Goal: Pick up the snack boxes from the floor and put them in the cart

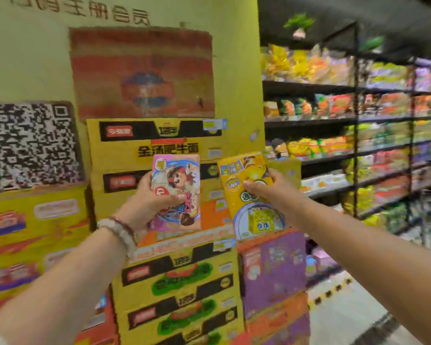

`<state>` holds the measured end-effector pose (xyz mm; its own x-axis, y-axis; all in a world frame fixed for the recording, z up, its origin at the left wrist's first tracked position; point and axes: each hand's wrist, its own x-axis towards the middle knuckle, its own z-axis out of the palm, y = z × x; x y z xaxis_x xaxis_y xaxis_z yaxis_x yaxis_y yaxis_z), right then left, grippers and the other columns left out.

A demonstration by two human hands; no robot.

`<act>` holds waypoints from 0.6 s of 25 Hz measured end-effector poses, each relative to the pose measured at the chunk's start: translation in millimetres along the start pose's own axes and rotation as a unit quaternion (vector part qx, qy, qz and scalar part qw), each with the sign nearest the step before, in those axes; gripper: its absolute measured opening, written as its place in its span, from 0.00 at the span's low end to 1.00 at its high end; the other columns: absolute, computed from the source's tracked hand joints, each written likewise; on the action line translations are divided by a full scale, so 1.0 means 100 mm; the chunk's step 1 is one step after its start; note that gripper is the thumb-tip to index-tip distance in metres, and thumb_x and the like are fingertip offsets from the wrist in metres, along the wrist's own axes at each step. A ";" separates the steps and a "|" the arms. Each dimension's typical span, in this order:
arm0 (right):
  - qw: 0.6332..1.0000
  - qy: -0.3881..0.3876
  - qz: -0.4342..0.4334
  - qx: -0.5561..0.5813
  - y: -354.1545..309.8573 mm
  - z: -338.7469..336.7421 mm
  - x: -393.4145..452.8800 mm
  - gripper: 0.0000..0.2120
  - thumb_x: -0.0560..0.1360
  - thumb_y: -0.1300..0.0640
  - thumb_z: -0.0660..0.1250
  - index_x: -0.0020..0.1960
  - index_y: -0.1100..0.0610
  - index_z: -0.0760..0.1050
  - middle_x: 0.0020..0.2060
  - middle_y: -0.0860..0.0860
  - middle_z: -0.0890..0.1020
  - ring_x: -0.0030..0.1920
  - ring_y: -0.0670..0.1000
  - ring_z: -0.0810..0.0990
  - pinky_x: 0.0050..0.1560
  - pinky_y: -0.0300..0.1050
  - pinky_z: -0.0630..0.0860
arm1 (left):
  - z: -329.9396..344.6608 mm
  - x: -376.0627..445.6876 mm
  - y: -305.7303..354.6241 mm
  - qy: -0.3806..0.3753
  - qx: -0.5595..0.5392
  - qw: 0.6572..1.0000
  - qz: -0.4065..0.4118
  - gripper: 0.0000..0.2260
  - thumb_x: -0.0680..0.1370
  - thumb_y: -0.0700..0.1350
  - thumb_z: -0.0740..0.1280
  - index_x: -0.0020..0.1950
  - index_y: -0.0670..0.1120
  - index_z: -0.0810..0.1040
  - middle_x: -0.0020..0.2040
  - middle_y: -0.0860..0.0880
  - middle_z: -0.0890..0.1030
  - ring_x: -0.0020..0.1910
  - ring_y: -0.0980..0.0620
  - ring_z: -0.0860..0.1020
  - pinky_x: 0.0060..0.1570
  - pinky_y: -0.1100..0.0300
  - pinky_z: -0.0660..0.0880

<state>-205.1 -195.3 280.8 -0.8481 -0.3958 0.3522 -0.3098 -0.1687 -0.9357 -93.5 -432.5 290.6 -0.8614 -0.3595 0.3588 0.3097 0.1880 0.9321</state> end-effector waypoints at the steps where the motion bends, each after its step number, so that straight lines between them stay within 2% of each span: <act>1: 1.000 0.025 0.000 -0.014 0.02 -0.42 -0.01 0.26 0.68 0.53 0.75 0.63 0.56 0.70 0.50 0.56 0.83 0.45 0.54 0.84 0.45 0.53 0.82 | 0.42 0.15 -0.08 -0.034 -0.013 0.999 -0.003 0.31 0.66 0.34 0.74 0.63 0.48 0.64 0.49 0.44 0.81 0.36 0.50 0.83 0.32 0.57 0.81; 3: 0.997 0.077 -0.001 -0.031 0.06 -1.15 -0.01 0.22 0.71 0.55 0.73 0.61 0.56 0.70 0.46 0.53 0.83 0.38 0.49 0.85 0.35 0.45 0.81 | 1.17 0.45 -0.25 -0.102 -0.034 0.994 -0.007 0.36 0.63 0.35 0.77 0.66 0.45 0.64 0.51 0.42 0.81 0.40 0.47 0.84 0.37 0.53 0.81; 4: 0.994 0.103 -0.001 -0.041 0.08 -1.46 -0.01 0.21 0.71 0.55 0.73 0.60 0.55 0.71 0.45 0.53 0.83 0.37 0.49 0.84 0.34 0.45 0.81 | 1.51 0.57 -0.34 -0.124 -0.044 0.991 -0.010 0.38 0.62 0.34 0.78 0.67 0.45 0.64 0.51 0.42 0.81 0.40 0.48 0.84 0.37 0.52 0.82; 7: 0.982 0.170 0.008 -0.082 0.19 -2.27 0.03 0.25 0.67 0.51 0.76 0.60 0.53 0.71 0.49 0.55 0.83 0.44 0.54 0.85 0.45 0.55 0.82 | 2.45 0.91 -0.53 -0.191 -0.060 0.980 -0.009 0.38 0.60 0.33 0.78 0.65 0.45 0.65 0.47 0.45 0.82 0.35 0.51 0.83 0.35 0.53 0.81; 9: 0.974 0.209 0.010 -0.088 0.30 -2.77 0.08 0.25 0.68 0.53 0.75 0.61 0.54 0.70 0.48 0.54 0.83 0.42 0.53 0.85 0.41 0.51 0.82 | 3.04 1.21 -0.70 -0.232 -0.077 0.969 -0.018 0.38 0.58 0.35 0.78 0.64 0.45 0.66 0.48 0.44 0.82 0.35 0.50 0.83 0.35 0.50 0.81; 11: 0.967 0.240 0.024 -0.088 0.42 -3.21 0.13 0.21 0.70 0.55 0.73 0.61 0.53 0.70 0.47 0.54 0.83 0.39 0.51 0.85 0.36 0.47 0.81 | 3.58 1.51 -0.87 -0.275 -0.104 0.955 -0.026 0.36 0.60 0.36 0.78 0.64 0.45 0.66 0.48 0.42 0.82 0.37 0.48 0.84 0.32 0.52 0.81; 13: 0.956 0.277 0.037 -0.089 0.53 -3.63 0.19 0.18 0.71 0.56 0.72 0.59 0.53 0.70 0.48 0.55 0.83 0.39 0.53 0.85 0.36 0.48 0.81 | 4.12 1.81 -1.08 -0.321 -0.118 0.939 -0.033 0.40 0.58 0.38 0.79 0.66 0.45 0.66 0.51 0.41 0.82 0.42 0.45 0.84 0.35 0.53 0.80; 15: 0.941 0.321 0.044 -0.098 0.65 -4.04 0.26 0.19 0.71 0.56 0.72 0.60 0.54 0.71 0.49 0.56 0.83 0.42 0.55 0.85 0.40 0.52 0.82 | 4.65 2.06 -1.25 -0.352 -0.134 0.925 -0.046 0.38 0.58 0.39 0.78 0.65 0.46 0.67 0.51 0.42 0.82 0.43 0.45 0.83 0.35 0.54 0.79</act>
<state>-421.1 148.4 221.2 -0.9396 0.2371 0.2469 -0.2462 0.0332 -0.9687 -496.6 -104.8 224.2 -0.9083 0.3403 0.2431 0.2292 -0.0811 0.9700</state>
